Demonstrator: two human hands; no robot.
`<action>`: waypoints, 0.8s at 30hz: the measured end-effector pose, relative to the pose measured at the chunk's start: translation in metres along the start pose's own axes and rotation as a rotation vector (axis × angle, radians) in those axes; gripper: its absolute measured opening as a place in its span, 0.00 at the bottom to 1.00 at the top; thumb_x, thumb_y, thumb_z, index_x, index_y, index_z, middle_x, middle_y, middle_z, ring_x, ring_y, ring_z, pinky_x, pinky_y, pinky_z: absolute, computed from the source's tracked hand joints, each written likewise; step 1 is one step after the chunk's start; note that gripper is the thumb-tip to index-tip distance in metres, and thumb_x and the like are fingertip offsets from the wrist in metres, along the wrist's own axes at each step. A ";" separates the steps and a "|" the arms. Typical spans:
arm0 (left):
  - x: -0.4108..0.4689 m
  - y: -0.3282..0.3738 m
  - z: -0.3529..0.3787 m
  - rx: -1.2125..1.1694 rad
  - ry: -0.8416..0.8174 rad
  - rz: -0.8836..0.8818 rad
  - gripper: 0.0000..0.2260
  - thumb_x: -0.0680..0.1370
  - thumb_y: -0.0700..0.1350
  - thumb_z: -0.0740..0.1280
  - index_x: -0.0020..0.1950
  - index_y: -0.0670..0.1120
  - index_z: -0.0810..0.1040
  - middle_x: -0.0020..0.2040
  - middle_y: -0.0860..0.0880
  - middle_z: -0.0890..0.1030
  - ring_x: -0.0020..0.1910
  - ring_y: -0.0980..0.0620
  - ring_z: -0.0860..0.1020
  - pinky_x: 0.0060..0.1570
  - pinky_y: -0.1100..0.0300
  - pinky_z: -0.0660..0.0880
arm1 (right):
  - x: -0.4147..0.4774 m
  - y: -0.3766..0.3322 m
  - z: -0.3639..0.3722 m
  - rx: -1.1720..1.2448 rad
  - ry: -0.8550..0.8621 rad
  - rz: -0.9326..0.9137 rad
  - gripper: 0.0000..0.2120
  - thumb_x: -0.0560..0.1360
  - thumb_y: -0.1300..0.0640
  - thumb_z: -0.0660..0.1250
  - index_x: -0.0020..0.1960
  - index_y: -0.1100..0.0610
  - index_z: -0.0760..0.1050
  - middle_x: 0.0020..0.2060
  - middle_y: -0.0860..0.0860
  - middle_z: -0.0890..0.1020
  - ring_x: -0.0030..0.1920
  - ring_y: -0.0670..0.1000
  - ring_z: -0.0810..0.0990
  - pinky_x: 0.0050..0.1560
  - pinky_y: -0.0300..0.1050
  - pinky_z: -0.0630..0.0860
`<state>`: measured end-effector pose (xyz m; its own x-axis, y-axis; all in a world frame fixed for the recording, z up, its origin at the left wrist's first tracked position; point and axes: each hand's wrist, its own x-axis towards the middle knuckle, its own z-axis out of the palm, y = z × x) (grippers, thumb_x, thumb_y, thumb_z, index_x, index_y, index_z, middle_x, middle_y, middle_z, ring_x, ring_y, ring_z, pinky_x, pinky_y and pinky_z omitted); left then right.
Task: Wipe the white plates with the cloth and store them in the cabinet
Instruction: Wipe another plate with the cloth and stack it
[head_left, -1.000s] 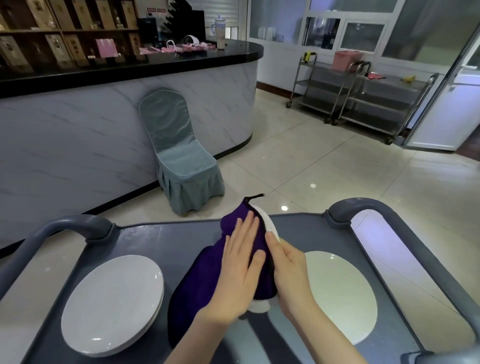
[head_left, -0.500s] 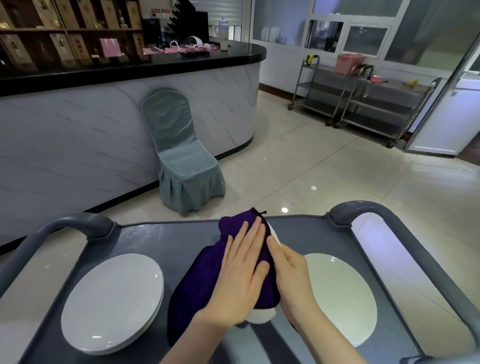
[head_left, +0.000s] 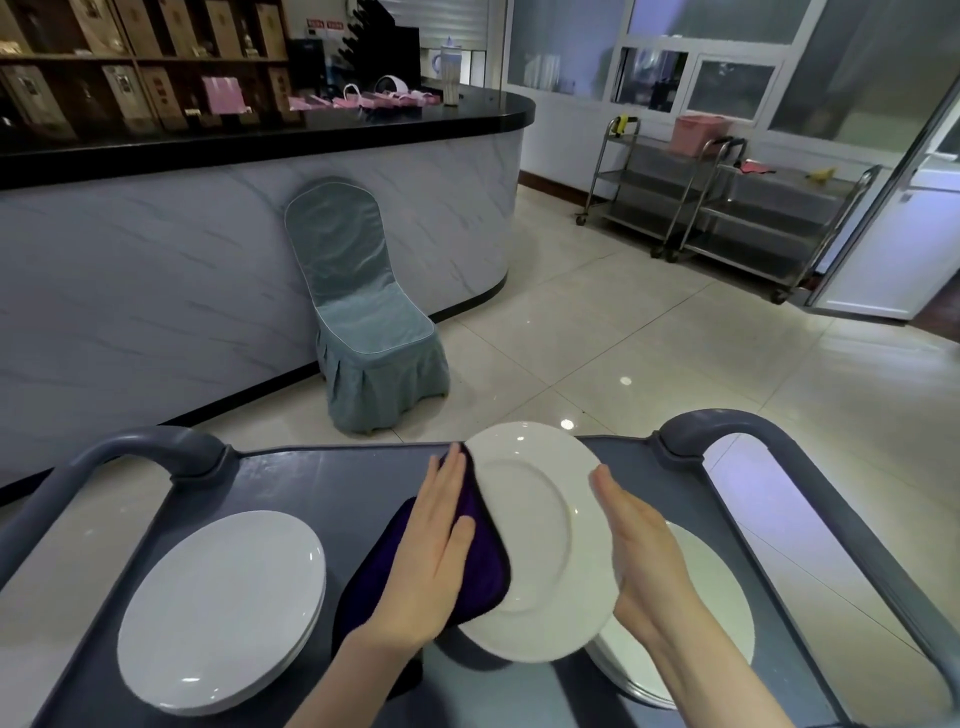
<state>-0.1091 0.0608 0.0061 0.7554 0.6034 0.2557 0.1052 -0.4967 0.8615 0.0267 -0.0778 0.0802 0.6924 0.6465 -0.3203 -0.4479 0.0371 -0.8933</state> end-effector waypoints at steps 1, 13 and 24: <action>0.005 0.007 -0.002 0.066 -0.035 0.061 0.25 0.82 0.52 0.50 0.79 0.57 0.49 0.79 0.66 0.49 0.78 0.61 0.44 0.77 0.52 0.47 | -0.001 0.001 0.003 -0.021 -0.008 0.010 0.17 0.80 0.50 0.63 0.57 0.62 0.81 0.51 0.60 0.86 0.53 0.61 0.85 0.56 0.55 0.79; -0.002 -0.007 -0.008 0.016 -0.034 -0.013 0.26 0.82 0.47 0.53 0.79 0.58 0.51 0.78 0.68 0.50 0.78 0.64 0.46 0.78 0.49 0.50 | 0.006 -0.007 -0.006 -0.040 0.005 0.028 0.18 0.80 0.48 0.63 0.57 0.61 0.82 0.52 0.60 0.85 0.53 0.61 0.85 0.59 0.58 0.77; 0.015 -0.011 -0.010 0.142 0.000 0.139 0.25 0.82 0.45 0.54 0.79 0.53 0.55 0.79 0.62 0.55 0.78 0.60 0.52 0.77 0.54 0.53 | 0.014 -0.001 0.006 0.015 -0.042 0.092 0.18 0.80 0.50 0.63 0.59 0.62 0.81 0.54 0.60 0.85 0.54 0.60 0.85 0.58 0.56 0.78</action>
<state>-0.1057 0.0813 0.0049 0.7692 0.5228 0.3674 0.0902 -0.6580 0.7476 0.0333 -0.0645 0.0782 0.6239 0.6788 -0.3872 -0.5170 -0.0131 -0.8559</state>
